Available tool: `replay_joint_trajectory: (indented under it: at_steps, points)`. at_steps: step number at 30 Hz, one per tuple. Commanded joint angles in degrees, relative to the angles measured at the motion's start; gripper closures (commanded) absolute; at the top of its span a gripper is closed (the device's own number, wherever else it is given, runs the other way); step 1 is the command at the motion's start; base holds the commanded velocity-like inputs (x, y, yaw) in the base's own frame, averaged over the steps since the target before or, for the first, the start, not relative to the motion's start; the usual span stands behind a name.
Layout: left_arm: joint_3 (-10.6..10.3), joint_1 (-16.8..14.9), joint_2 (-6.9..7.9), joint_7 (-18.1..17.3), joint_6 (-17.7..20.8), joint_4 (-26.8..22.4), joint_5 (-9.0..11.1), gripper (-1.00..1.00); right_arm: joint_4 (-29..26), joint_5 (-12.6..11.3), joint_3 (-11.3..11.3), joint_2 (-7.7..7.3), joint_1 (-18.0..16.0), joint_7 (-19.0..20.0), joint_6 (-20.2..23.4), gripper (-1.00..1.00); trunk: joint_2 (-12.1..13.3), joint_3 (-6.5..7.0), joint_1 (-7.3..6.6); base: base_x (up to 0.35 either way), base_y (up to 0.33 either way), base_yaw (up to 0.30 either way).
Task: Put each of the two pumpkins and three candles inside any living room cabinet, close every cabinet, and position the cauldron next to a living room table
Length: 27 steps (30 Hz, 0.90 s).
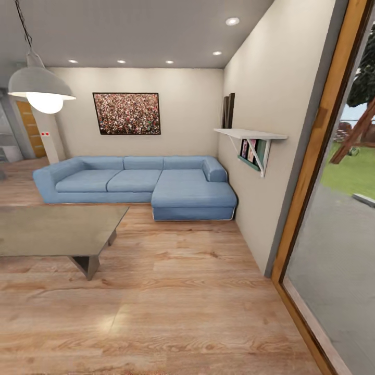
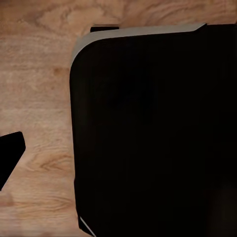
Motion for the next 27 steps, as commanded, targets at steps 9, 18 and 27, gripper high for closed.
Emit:
replay_joint_trajectory:
  at_steps: [9, 18, 27]
  points:
    - [-0.02, 0.03, 0.07, -0.02, -0.35, -0.05, -0.02, -1.00, 0.11, 0.00, -0.02, 0.05, 0.00, 0.01, -0.19, -1.00, -0.02, -0.04, 0.00, -0.001, 0.000, 0.245]
    - [-0.02, 0.03, 0.04, -0.02, -0.39, -0.06, -0.06, -1.00, 0.11, 0.00, -0.02, 0.05, 0.01, 0.01, -0.19, -1.00, -0.02, -0.04, 0.00, 0.000, 0.000, 0.245]
    - [-0.02, 0.03, -0.01, -0.02, -0.39, -0.05, -0.11, -1.00, 0.19, 0.30, 0.13, 0.05, 0.01, -0.43, -0.11, -1.00, -0.02, -0.04, 0.00, 0.000, 0.000, 0.261]
